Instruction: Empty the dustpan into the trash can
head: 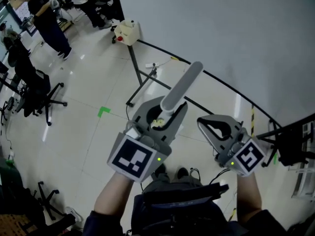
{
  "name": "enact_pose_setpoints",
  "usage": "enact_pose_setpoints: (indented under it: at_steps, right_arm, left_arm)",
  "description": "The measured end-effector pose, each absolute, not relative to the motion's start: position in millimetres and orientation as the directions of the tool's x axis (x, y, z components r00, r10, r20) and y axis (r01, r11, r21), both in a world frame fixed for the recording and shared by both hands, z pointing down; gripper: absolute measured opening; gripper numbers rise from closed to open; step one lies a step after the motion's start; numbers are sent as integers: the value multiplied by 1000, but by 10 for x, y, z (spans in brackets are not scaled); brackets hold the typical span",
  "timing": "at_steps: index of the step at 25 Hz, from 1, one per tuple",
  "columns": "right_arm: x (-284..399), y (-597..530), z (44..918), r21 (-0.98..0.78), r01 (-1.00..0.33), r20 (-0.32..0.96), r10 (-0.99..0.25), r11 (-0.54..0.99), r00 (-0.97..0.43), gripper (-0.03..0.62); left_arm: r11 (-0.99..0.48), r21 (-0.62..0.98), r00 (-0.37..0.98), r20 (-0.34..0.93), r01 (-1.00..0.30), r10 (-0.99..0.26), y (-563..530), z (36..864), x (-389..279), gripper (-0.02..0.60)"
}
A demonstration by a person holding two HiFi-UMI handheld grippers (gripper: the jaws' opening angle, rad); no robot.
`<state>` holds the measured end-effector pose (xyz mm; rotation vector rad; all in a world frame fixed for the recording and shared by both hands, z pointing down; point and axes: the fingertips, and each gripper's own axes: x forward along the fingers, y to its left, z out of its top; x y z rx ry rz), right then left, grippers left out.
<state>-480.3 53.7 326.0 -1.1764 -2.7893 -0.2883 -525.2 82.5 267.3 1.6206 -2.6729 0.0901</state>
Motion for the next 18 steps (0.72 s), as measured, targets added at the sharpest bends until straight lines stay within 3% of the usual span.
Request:
enact_pose_setpoints:
  at_steps: [11,18]
  right_arm:
    - [-5083,493,3582,90,671,261,633,736,-729,14]
    - [-5265,687,3721,178,720,354,639,671,-683,14]
  left_arm:
    - [448,58,-450,-27,-892,-893,943,2991,-5804,55]
    - [422,74,-427,-58,-903,-903,995,3035,-5895,55]
